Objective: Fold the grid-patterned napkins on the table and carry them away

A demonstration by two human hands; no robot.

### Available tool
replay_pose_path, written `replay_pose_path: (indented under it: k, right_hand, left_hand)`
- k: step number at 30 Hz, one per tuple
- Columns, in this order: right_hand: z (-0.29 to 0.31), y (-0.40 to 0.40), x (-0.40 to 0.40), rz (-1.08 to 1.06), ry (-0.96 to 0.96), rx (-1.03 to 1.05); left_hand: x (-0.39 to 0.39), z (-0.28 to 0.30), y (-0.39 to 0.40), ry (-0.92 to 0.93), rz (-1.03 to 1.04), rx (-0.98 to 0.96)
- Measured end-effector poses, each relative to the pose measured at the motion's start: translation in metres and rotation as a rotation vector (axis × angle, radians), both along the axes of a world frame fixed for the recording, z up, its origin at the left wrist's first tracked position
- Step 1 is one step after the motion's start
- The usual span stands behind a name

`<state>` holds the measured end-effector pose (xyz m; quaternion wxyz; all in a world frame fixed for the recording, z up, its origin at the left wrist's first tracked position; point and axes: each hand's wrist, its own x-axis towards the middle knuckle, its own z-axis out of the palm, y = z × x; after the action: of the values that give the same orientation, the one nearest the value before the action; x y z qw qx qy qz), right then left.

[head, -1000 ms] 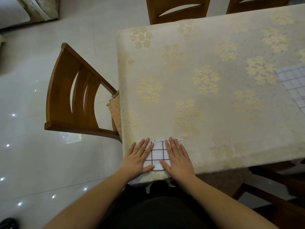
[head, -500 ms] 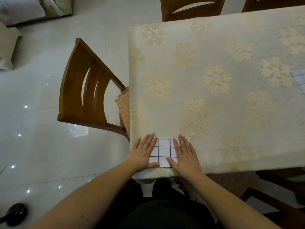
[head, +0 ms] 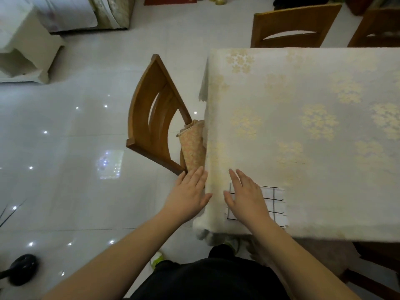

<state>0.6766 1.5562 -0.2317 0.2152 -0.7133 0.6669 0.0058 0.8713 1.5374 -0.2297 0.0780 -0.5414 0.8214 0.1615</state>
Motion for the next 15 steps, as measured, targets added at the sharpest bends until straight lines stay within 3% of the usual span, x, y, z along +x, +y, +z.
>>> replay_pose_path:
  k: [15]
  right_hand:
    - [0.075,0.025,0.309,0.374,0.105,-0.102]
  left_hand:
    - [0.29,0.072,0.076,-0.057,0.342,-0.101]
